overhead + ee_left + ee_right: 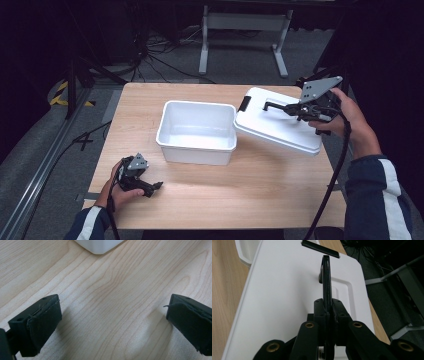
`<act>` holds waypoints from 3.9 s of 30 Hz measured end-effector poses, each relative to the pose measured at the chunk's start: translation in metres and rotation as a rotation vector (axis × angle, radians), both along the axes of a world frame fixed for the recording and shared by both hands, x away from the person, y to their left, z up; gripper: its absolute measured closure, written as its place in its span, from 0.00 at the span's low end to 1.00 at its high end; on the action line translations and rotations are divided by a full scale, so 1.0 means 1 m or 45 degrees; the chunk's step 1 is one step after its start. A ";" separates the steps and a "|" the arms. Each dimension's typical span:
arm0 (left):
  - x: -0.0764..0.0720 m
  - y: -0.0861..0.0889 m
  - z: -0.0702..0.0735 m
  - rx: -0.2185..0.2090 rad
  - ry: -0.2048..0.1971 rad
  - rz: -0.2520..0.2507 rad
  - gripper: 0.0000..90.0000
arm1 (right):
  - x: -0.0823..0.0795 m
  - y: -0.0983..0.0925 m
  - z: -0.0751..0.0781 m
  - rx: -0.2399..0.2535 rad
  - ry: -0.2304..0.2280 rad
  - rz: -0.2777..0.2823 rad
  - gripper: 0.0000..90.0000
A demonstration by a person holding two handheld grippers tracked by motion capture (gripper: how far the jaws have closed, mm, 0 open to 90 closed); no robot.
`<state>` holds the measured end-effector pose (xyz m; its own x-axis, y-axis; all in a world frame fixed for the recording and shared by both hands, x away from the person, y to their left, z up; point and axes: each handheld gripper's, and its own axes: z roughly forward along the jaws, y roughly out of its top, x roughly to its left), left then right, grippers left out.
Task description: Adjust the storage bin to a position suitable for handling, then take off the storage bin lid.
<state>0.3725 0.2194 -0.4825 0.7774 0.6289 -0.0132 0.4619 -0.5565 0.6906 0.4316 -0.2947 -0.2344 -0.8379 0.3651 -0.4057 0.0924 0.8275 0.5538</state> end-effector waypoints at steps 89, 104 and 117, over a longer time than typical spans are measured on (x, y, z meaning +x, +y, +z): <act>0.000 0.000 0.001 0.010 0.010 -0.003 0.00 | 0.055 -0.021 -0.122 0.079 0.235 -0.341 0.69; 0.000 0.000 0.000 0.004 -0.002 0.005 0.00 | 0.025 -0.016 -0.110 0.186 0.185 -0.324 0.63; 0.000 0.000 0.000 0.004 -0.002 0.004 0.00 | -0.006 -0.026 -0.103 0.219 0.152 -0.318 0.55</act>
<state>0.3726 0.2199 -0.4824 0.7757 0.6311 -0.0099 0.4624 -0.5576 0.6894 0.4258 -0.3209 -0.3371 -0.7520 0.6199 -0.2241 0.3535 0.6662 0.6567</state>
